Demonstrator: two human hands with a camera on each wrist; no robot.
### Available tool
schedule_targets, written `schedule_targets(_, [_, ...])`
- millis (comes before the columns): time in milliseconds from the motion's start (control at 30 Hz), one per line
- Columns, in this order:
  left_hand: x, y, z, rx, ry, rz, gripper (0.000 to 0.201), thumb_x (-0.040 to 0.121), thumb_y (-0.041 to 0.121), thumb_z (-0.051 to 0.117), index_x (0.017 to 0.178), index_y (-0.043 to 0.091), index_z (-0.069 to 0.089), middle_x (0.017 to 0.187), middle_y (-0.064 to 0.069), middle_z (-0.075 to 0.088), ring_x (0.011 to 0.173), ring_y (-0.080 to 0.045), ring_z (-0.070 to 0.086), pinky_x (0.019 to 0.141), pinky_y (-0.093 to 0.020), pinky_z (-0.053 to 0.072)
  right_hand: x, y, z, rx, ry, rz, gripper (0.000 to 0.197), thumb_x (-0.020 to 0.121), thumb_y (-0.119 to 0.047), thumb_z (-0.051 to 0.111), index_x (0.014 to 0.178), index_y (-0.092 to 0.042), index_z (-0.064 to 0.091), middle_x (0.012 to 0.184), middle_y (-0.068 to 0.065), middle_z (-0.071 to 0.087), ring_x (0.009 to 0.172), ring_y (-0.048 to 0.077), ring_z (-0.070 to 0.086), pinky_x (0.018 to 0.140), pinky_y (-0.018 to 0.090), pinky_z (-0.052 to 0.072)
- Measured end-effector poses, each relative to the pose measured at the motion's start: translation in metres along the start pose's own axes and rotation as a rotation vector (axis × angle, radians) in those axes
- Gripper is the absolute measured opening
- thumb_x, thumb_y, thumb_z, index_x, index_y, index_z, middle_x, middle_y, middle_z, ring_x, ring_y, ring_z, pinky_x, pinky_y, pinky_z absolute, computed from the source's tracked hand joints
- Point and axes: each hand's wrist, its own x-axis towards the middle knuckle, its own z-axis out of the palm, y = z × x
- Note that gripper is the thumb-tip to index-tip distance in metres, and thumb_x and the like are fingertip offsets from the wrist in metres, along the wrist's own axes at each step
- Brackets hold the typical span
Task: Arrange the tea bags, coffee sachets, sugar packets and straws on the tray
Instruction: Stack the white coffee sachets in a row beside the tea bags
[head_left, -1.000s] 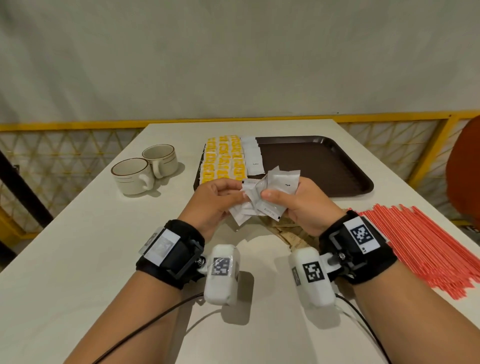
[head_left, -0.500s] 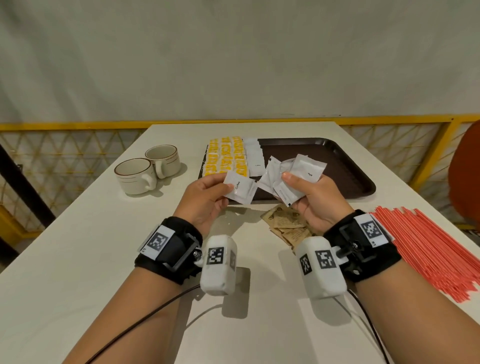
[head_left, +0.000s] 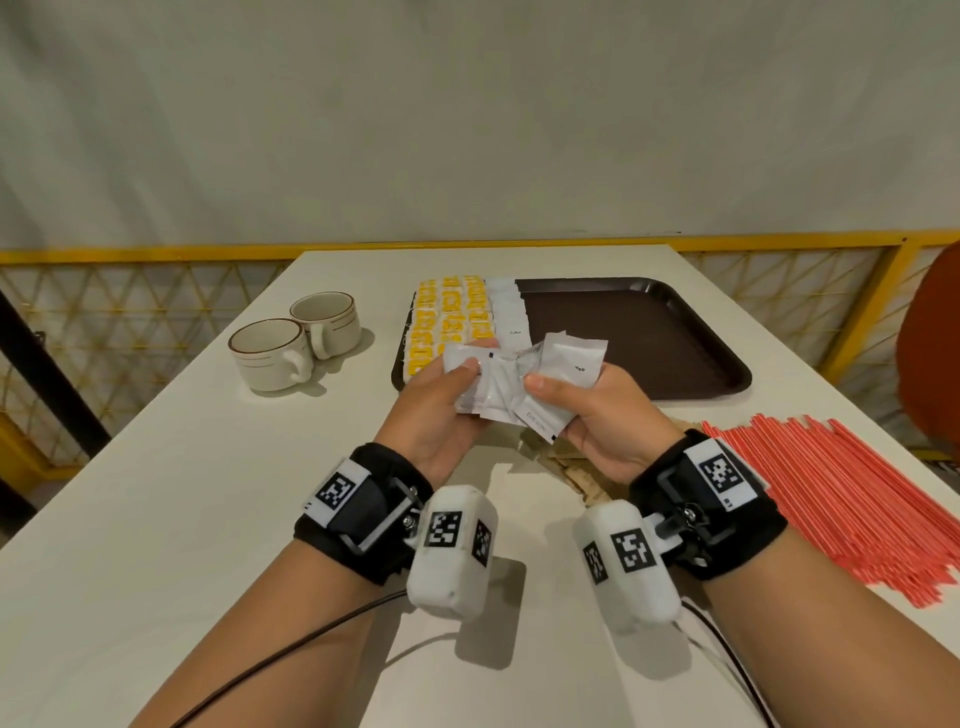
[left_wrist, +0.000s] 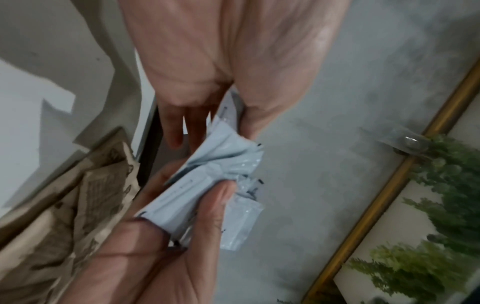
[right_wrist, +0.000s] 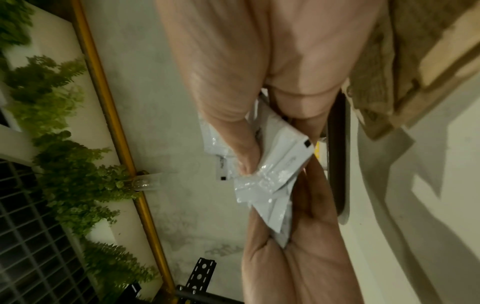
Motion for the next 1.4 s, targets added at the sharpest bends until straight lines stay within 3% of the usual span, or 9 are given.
schedule_targets(167, [0.0, 0.0, -0.004, 0.157, 0.052, 0.081, 0.029, 0.095, 0.002, 0.049, 0.117, 0.021, 0.054, 0.085, -0.009, 0.059, 0.073, -0.017, 0.057, 0.065, -0.03, 0.046, 0.003, -0.003, -0.007, -0.101, 0.144, -0.035, 0.02, 0.086, 0.004, 0.062, 0.103, -0.005, 0.064, 0.104, 0.014, 0.069, 0.089, 0.023, 0.068, 0.081, 0.035, 0.057])
schedule_targets(300, [-0.003, -0.011, 0.005, 0.442, 0.024, 0.088, 0.018, 0.097, 0.015, 0.051, 0.108, 0.027, 0.057, 0.103, -0.008, 0.063, 0.08, -0.015, 0.061, 0.072, -0.03, 0.047, 0.002, 0.001, -0.004, -0.191, 0.124, -0.032, 0.019, 0.085, 0.004, 0.063, 0.101, -0.005, 0.067, 0.102, 0.016, 0.07, 0.089, 0.027, 0.069, 0.082, 0.041, 0.056])
schedule_targets(567, [-0.003, -0.017, 0.005, 0.334, 0.022, 0.027, 0.024, 0.099, 0.021, 0.045, 0.105, 0.035, 0.064, 0.135, -0.009, 0.052, 0.121, -0.03, 0.053, 0.102, -0.051, 0.043, 0.0, 0.004, 0.0, -0.091, 0.071, -0.006, 0.023, 0.086, 0.005, 0.06, 0.107, -0.002, 0.065, 0.097, 0.012, 0.072, 0.083, 0.021, 0.071, 0.073, 0.032, 0.06])
schedule_targets(733, [0.002, -0.014, 0.008, 0.174, 0.131, 0.007, 0.027, 0.1, 0.009, 0.038, 0.113, 0.016, 0.061, 0.116, -0.015, 0.063, 0.102, -0.032, 0.062, 0.077, -0.037, 0.053, 0.0, 0.004, 0.003, 0.054, 0.025, 0.062, 0.026, 0.088, 0.004, 0.058, 0.114, 0.0, 0.062, 0.11, 0.017, 0.069, 0.095, 0.026, 0.068, 0.082, 0.038, 0.058])
schedule_targets(867, [-0.001, 0.004, 0.004, -0.145, 0.091, -0.211, 0.025, 0.099, 0.027, 0.043, 0.107, 0.011, 0.061, 0.066, -0.003, 0.053, 0.052, -0.011, 0.048, 0.046, -0.021, 0.04, 0.0, -0.005, -0.001, 0.217, 0.062, 0.05, 0.024, 0.089, 0.005, 0.056, 0.112, 0.001, 0.061, 0.11, 0.019, 0.068, 0.091, 0.028, 0.07, 0.072, 0.04, 0.06])
schedule_targets(967, [-0.002, 0.01, -0.003, -0.347, -0.076, -0.275, 0.05, 0.08, 0.057, 0.056, 0.101, 0.012, 0.06, 0.068, -0.001, 0.046, 0.049, -0.01, 0.038, 0.048, -0.019, 0.031, 0.003, -0.009, -0.005, 0.287, 0.098, 0.046, 0.024, 0.089, 0.004, 0.056, 0.113, 0.0, 0.06, 0.115, 0.021, 0.066, 0.094, 0.028, 0.069, 0.069, 0.037, 0.06])
schedule_targets(1100, [-0.004, 0.011, -0.008, -0.32, -0.196, -0.22, 0.066, 0.056, 0.035, 0.088, 0.112, 0.011, 0.06, 0.078, -0.005, 0.053, 0.051, -0.01, 0.042, 0.048, -0.02, 0.035, 0.001, -0.009, -0.004, 0.267, 0.059, 0.052, 0.024, 0.089, 0.003, 0.056, 0.112, -0.002, 0.06, 0.114, 0.019, 0.068, 0.097, 0.028, 0.069, 0.074, 0.039, 0.06])
schedule_targets(1267, [-0.004, 0.011, -0.005, -0.304, -0.087, -0.182, 0.037, 0.081, 0.015, 0.054, 0.117, 0.008, 0.06, 0.081, -0.007, 0.061, 0.065, -0.016, 0.059, 0.06, -0.026, 0.053, 0.001, -0.009, -0.005, 0.258, 0.017, 0.08, 0.031, 0.088, 0.001, 0.057, 0.118, -0.002, 0.059, 0.116, 0.018, 0.067, 0.101, 0.03, 0.068, 0.076, 0.04, 0.06])
schedule_targets(1400, [-0.005, 0.015, -0.004, -0.182, -0.042, -0.238, 0.029, 0.092, 0.022, 0.047, 0.113, 0.007, 0.06, 0.076, -0.01, 0.063, 0.058, -0.016, 0.06, 0.051, -0.023, 0.051, 0.0, -0.009, -0.006, 0.209, -0.016, 0.079, 0.028, 0.087, 0.0, 0.057, 0.115, -0.004, 0.061, 0.112, 0.016, 0.069, 0.098, 0.027, 0.069, 0.079, 0.038, 0.059])
